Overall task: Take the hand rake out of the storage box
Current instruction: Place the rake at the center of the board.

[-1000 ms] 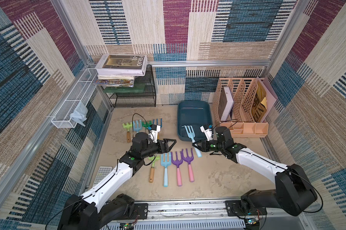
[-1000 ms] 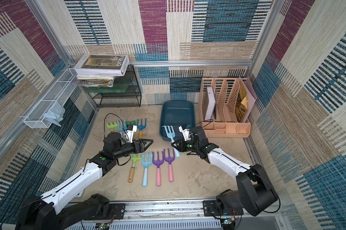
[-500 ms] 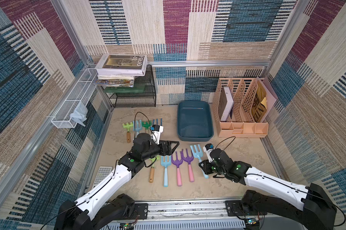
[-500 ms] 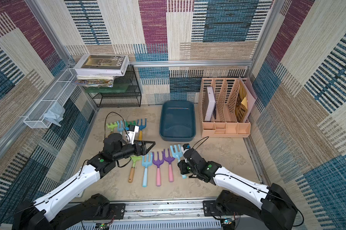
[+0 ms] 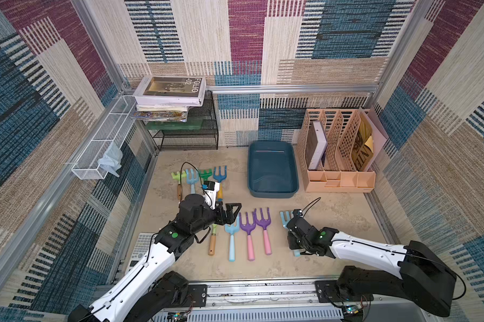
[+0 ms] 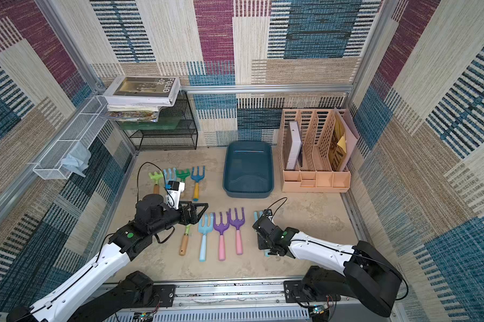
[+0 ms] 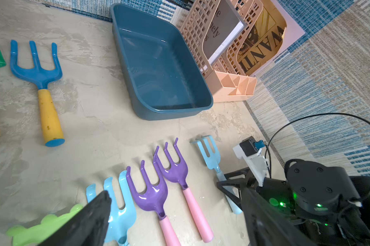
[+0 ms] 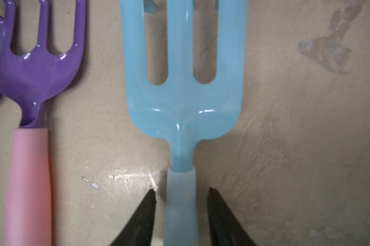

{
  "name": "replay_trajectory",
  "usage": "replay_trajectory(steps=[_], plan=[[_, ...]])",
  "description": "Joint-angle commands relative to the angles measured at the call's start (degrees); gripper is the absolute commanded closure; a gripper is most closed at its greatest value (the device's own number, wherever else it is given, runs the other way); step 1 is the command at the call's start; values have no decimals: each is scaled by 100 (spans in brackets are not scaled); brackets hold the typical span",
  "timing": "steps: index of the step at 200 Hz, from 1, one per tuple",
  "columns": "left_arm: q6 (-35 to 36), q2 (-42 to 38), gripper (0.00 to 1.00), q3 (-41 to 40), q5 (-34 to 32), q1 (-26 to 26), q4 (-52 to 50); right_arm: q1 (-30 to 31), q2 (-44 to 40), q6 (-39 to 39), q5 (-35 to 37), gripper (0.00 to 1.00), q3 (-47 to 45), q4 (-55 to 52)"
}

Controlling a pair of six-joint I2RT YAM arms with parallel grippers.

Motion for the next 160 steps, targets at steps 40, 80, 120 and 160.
replay_trajectory(steps=[40, 80, 120, 160], plan=[[155, -14, 2, -74, -48, 6, 10, 69, 381, -366, 923, 1, 1098, -897], [200, -27, 1, -89, -149, 11, -44, 61, 1306, -566, 1083, 1, 1593, -833], [198, -78, 1, -159, -240, 6, -41, 8, 1980, -390, 1887, 5, 2035, -1204], [195, -198, 0, -214, -246, 6, -20, 7, 2776, -490, 1981, 15, 2397, -1201]])
